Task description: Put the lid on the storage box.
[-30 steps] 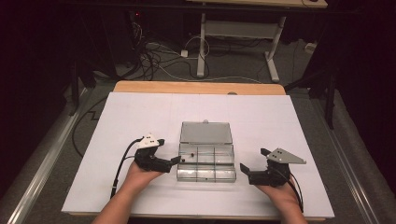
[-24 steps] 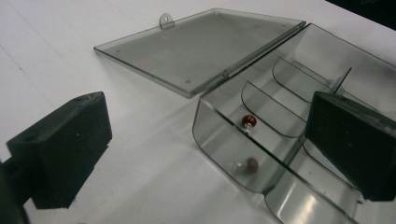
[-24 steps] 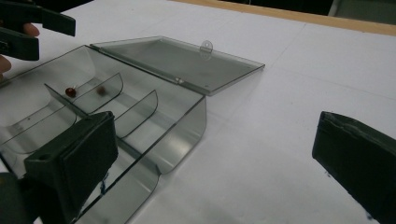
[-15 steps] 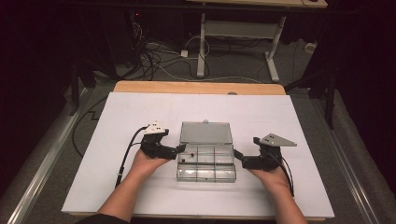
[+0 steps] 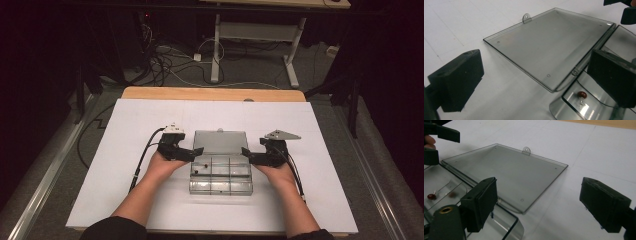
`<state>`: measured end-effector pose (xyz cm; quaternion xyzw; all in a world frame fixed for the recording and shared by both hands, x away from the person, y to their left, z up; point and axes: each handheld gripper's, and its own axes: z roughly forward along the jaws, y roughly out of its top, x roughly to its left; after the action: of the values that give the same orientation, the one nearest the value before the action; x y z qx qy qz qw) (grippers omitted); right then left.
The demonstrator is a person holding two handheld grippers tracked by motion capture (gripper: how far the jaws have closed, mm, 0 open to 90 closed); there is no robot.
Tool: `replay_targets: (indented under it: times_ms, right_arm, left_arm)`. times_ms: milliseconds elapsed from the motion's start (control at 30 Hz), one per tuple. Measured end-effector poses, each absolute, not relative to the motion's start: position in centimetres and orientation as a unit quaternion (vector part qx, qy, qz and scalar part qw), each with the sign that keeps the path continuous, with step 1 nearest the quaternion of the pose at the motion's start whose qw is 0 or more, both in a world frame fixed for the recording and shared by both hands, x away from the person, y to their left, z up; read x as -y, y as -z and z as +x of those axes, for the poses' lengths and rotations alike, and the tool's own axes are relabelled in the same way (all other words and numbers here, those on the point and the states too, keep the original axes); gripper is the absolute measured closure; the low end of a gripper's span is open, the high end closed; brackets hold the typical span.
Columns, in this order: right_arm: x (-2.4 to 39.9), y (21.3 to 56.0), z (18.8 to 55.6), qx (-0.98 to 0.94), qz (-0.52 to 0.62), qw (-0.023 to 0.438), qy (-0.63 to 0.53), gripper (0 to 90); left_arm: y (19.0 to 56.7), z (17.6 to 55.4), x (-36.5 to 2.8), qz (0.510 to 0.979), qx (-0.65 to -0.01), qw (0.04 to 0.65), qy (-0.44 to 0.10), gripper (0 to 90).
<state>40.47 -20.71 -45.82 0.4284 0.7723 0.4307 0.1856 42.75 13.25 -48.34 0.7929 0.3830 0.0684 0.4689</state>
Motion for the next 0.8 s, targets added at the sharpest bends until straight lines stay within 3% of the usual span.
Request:
replay_targets:
  times_ms: [367,800]
  right_arm:
    - [19.1,46.8,43.7,-0.772,0.456,0.143,-0.419,17.4]
    - [18.1,47.7,44.7,-0.770,0.472,0.113,-0.414,17.3]
  left_arm:
    - [48.2,44.0,-12.1,0.793,-0.391,0.461,-0.068,1.0]
    - [48.0,44.5,-11.1,0.797,-0.390,0.457,-0.058,3.1]
